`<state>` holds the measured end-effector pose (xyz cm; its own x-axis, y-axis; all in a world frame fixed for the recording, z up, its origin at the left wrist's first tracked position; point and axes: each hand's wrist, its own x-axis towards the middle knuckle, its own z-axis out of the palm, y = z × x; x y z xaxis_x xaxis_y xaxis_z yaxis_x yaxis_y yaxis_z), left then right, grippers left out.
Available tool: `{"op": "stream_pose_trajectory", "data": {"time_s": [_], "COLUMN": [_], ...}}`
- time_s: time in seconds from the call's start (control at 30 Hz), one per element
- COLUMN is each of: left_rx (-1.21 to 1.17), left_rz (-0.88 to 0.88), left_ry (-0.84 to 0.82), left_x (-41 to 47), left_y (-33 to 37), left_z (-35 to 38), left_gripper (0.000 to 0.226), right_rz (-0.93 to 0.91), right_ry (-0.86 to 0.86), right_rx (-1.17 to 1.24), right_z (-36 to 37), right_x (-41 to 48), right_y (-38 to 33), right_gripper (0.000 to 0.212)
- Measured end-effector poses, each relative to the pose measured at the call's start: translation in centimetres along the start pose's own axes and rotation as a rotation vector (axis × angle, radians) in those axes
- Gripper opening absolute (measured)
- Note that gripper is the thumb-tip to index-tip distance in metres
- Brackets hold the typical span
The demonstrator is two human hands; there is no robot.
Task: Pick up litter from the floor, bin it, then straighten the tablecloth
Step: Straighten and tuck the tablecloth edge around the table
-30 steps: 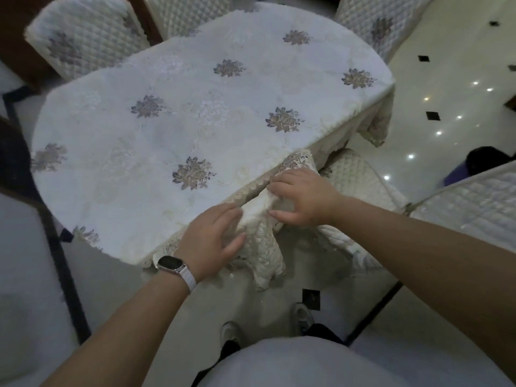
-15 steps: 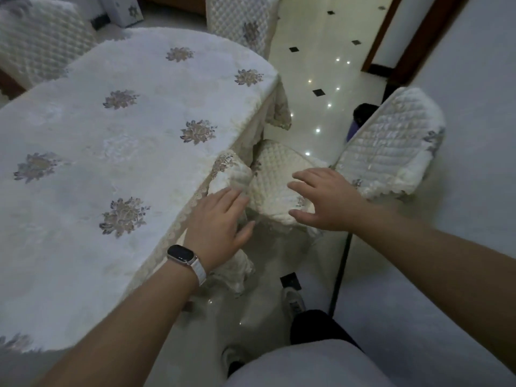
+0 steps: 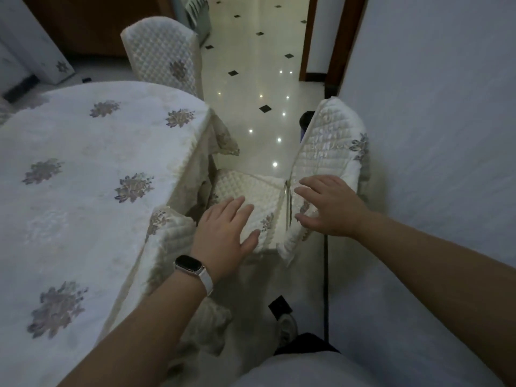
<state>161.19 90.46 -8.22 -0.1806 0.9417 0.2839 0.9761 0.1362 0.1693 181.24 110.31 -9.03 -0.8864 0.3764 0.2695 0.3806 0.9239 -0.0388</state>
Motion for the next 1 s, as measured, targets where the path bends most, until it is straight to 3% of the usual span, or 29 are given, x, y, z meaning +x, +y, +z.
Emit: {"op": "stream_pose_trajectory", "data": {"time_s": [0.23, 0.5, 0.73, 1.0], "left_rx": [-0.07, -0.193, -0.415, -0.711], "left_rz": [0.022, 0.106, 0.045, -0.076], "left_ry": [-0.029, -0.053, -0.12, -0.243], "left_x": [5.8, 11.3, 15.9, 20.0], "left_y": [4.0, 6.3, 8.2, 10.6], "left_z": [2.9, 5.0, 8.5, 13.3], "left_gripper": [0.051, 0.048, 0.049, 0.063], "right_rz": [0.112, 0.398, 0.606, 0.756], "right_ry": [-0.013, 0.049, 0.109, 0.055], "right_rx": [-0.033, 0.039, 0.164, 0.216], "right_z": [-1.5, -1.8, -1.4, -0.1], "right_x": [0.1, -1.3, -1.3, 1.1], "right_y": [5.4, 9.6, 12.8, 16.3], "right_gripper": [0.056, 0.058, 0.064, 0.069]}}
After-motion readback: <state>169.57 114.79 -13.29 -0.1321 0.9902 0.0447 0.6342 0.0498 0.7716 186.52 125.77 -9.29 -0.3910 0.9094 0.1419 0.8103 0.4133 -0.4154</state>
